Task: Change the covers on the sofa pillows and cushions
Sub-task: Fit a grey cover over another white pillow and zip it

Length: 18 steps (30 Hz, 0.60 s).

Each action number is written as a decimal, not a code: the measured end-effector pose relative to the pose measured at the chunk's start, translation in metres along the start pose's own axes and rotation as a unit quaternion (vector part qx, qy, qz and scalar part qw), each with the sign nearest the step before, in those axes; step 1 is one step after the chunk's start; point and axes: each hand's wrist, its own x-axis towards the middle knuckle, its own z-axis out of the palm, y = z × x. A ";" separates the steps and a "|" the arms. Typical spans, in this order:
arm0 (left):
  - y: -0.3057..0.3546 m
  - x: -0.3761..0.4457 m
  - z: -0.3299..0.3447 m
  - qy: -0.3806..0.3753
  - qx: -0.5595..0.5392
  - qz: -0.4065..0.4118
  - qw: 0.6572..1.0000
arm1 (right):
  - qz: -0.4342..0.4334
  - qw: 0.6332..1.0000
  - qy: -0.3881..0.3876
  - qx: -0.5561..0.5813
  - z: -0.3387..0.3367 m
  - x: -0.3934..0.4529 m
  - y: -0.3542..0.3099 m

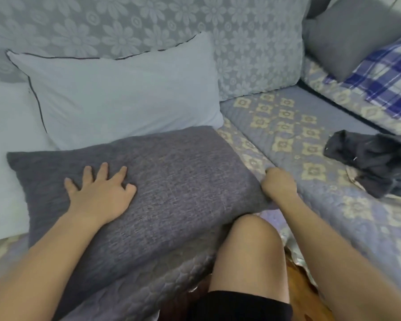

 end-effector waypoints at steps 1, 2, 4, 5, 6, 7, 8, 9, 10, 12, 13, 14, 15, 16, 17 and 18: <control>0.004 0.000 -0.002 0.005 -0.004 -0.002 1.000 | -0.014 0.996 0.084 0.039 -0.008 -0.001 -0.008; 0.008 -0.001 -0.002 0.015 -0.009 -0.004 1.000 | -0.037 0.984 0.155 0.080 -0.018 -0.004 -0.024; 0.010 -0.009 0.003 0.059 -0.018 -0.004 0.998 | -0.144 0.962 0.179 0.145 -0.033 -0.012 -0.071; 0.006 -0.014 0.009 0.087 -0.032 -0.002 0.996 | -0.193 0.957 0.133 0.168 -0.032 -0.017 -0.094; 0.001 -0.020 0.014 0.112 -0.051 -0.004 0.992 | -0.206 0.960 0.063 0.176 -0.028 -0.018 -0.114; -0.007 -0.025 0.020 0.123 -0.072 -0.018 0.990 | -0.183 0.968 -0.014 0.173 -0.019 -0.013 -0.126; -0.019 -0.030 0.026 0.121 -0.091 -0.044 0.987 | -0.132 0.973 -0.071 0.175 -0.008 -0.007 -0.129; -0.031 -0.035 0.033 0.106 -0.115 -0.081 0.984 | -0.082 0.974 -0.099 0.188 0.006 0.000 -0.126; -0.044 -0.040 0.038 0.083 -0.148 -0.121 0.978 | -0.044 0.970 -0.107 0.214 0.017 0.005 -0.121; -0.064 -0.052 0.048 0.053 -0.240 -0.191 0.950 | -0.003 0.959 -0.102 0.265 0.024 0.009 -0.117; -0.070 -0.057 0.053 0.062 -0.310 -0.221 0.923 | 0.003 0.952 -0.103 0.289 0.023 0.010 -0.117; -0.072 -0.062 0.053 0.088 -0.402 -0.248 0.877 | 0.009 0.943 -0.110 0.316 0.022 0.011 -0.116; -0.074 -0.067 0.051 0.109 -0.506 -0.274 0.811 | 0.017 0.934 -0.120 0.338 0.019 0.011 -0.115; -0.073 -0.072 0.043 0.109 -0.602 -0.286 0.737 | 0.018 0.929 -0.134 0.346 0.014 0.010 -0.114; -0.070 -0.074 0.034 0.083 -0.673 -0.283 0.678 | 0.009 0.929 -0.142 0.342 0.009 0.009 -0.113; -0.066 -0.076 0.025 0.063 -0.704 -0.270 0.654 | -0.001 0.933 -0.128 0.337 0.005 0.009 -0.111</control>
